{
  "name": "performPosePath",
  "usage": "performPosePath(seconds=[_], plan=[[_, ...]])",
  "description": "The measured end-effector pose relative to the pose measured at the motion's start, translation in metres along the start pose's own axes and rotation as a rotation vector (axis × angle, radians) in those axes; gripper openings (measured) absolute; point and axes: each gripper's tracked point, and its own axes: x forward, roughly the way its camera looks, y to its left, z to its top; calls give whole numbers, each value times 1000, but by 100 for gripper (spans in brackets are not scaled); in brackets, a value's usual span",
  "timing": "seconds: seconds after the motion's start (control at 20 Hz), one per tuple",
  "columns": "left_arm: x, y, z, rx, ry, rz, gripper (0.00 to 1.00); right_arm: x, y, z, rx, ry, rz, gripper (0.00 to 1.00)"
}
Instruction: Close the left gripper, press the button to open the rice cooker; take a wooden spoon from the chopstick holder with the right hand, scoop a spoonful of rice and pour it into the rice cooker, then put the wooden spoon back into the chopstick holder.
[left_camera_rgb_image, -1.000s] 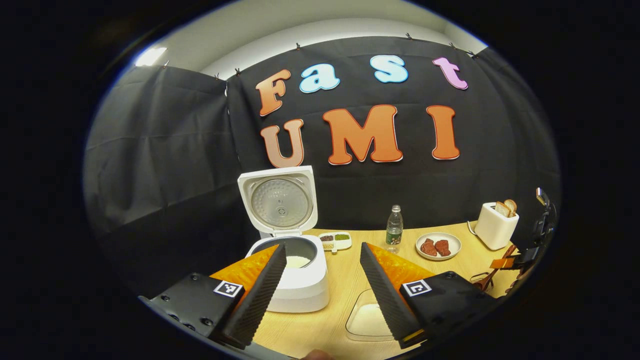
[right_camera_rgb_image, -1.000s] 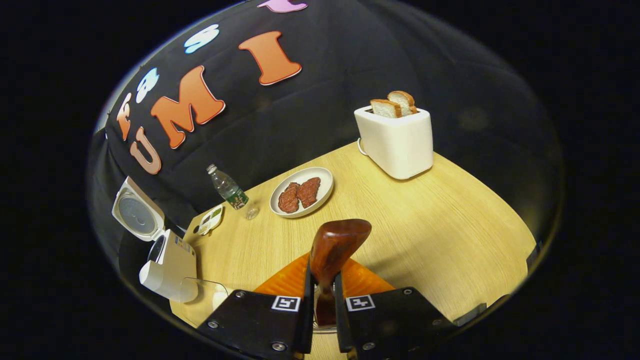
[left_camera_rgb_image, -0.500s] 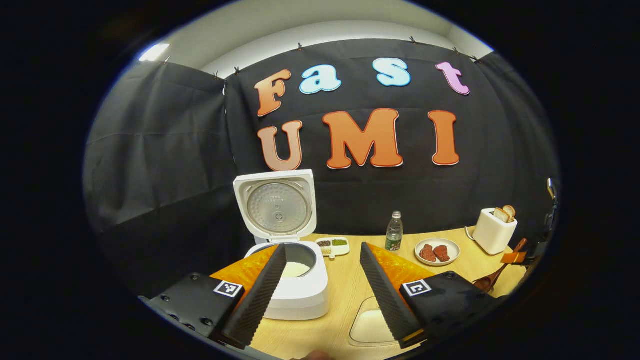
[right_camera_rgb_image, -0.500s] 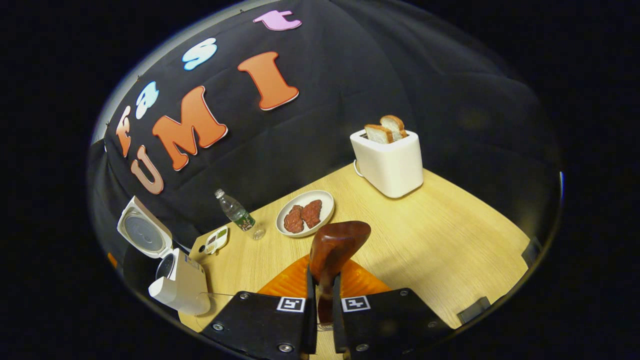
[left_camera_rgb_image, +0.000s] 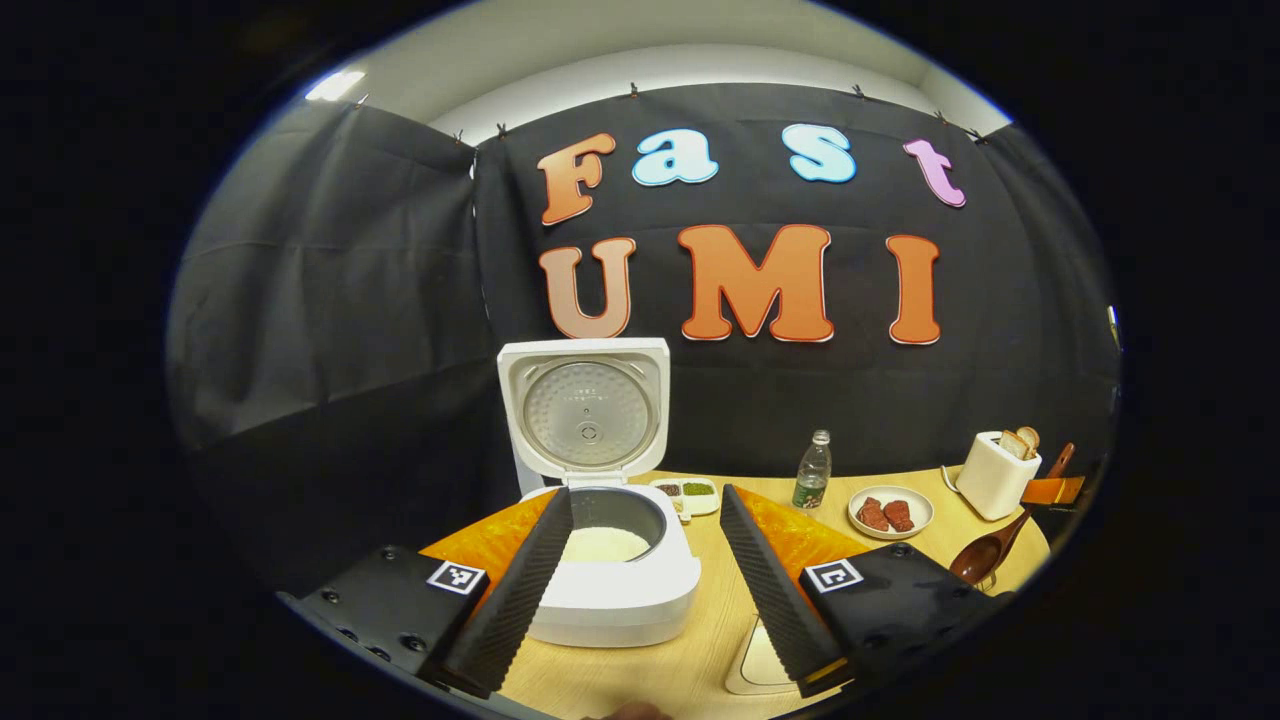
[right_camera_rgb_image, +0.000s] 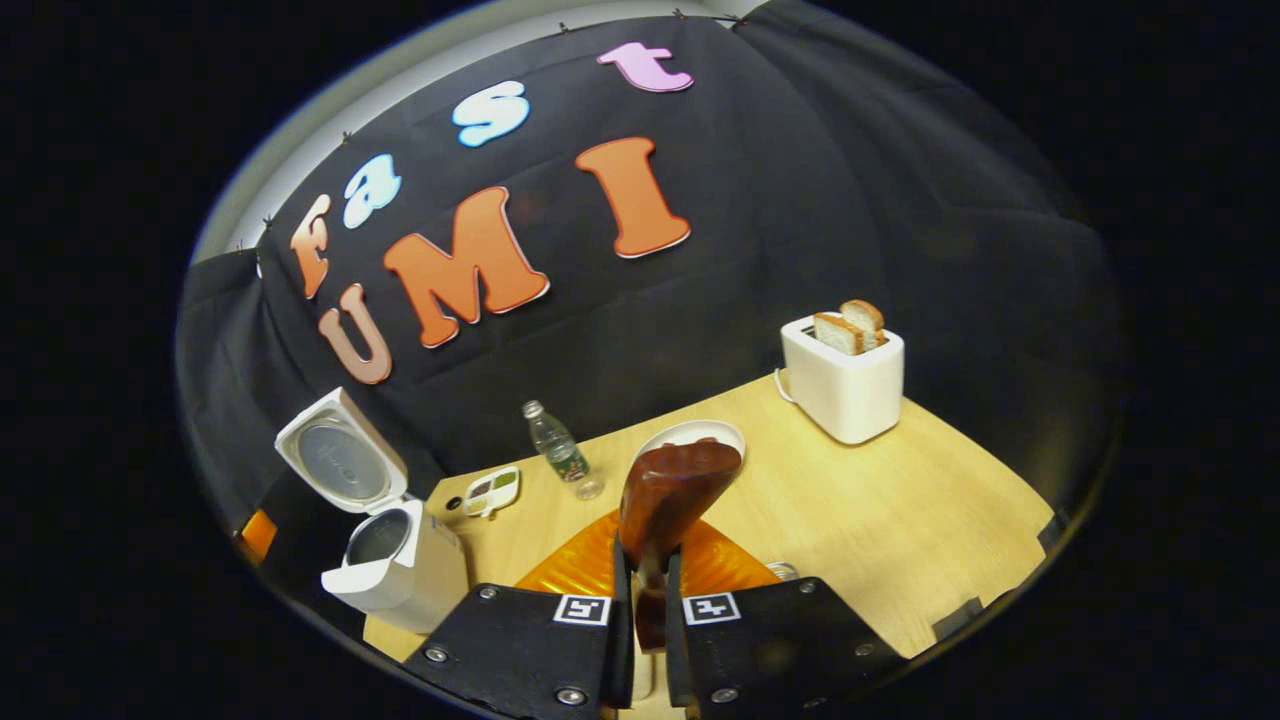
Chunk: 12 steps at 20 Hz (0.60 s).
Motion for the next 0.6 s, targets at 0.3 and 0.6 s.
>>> performPosePath(seconds=[0.3,0.6], plan=[[0,31,1,-25,-4,38,97,6,75,-42,-146,66,136,12],[-1,58,-10,-29,23,58,97,23,87,-87,-350,108,121,12]])
